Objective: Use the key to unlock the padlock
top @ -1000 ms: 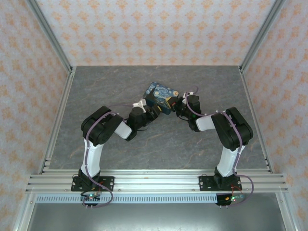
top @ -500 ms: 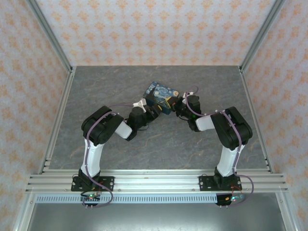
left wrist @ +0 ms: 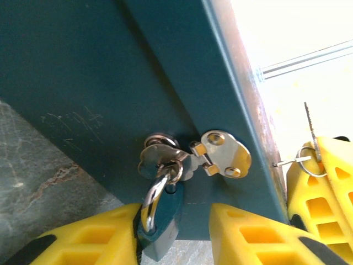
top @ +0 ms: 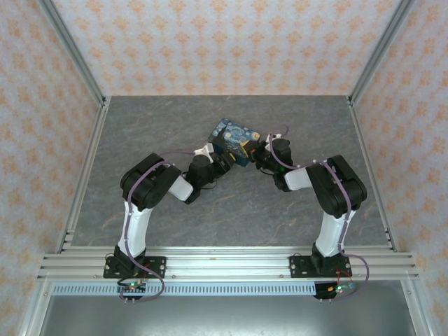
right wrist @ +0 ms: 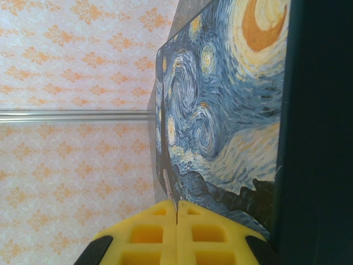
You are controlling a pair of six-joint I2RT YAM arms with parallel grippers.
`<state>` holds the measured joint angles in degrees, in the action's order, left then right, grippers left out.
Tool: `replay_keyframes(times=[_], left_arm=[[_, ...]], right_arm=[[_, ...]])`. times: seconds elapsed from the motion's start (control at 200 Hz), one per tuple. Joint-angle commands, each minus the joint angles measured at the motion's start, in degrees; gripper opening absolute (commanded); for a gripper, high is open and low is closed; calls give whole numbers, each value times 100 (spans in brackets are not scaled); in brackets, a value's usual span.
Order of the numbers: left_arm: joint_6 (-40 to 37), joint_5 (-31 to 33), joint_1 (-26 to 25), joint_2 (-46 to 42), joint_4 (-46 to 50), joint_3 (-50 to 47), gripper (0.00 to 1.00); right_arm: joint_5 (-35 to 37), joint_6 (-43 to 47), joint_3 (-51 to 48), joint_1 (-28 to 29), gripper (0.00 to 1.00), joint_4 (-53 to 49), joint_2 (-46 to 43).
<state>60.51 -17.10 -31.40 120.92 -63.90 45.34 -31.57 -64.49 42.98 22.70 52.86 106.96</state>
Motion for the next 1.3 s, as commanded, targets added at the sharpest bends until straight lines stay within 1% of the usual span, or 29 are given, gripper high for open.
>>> replay_keyframes(times=[0.0,0.265,0.415,0.641,0.731,0.756,0.951,1.046,1.296], left_arm=[[13,166,-7,57,17,85,33],[65,226,-7,45,35,43,23],[79,251,2,25,71,26,19],[128,218,9,-50,153,-1,8],[148,153,19,-112,272,1,0],[154,126,25,-143,345,6,0],[137,-129,34,-491,799,18,0],[78,-251,38,-684,1348,33,0],[-102,-468,71,-1108,2054,4,0]], right_arm=[[-1,33,-95,-3,0,-563,292],[-7,27,-106,-8,0,-555,299],[-7,33,-97,-11,0,-558,273],[-16,50,-88,-37,0,-574,212],[-33,50,-86,-65,0,-572,119],[-50,57,-80,-72,0,-582,77],[-125,264,-108,-84,0,-948,-601],[-160,356,-247,-81,0,-1109,-1040],[-280,549,-1167,-74,0,-1341,-2295]])
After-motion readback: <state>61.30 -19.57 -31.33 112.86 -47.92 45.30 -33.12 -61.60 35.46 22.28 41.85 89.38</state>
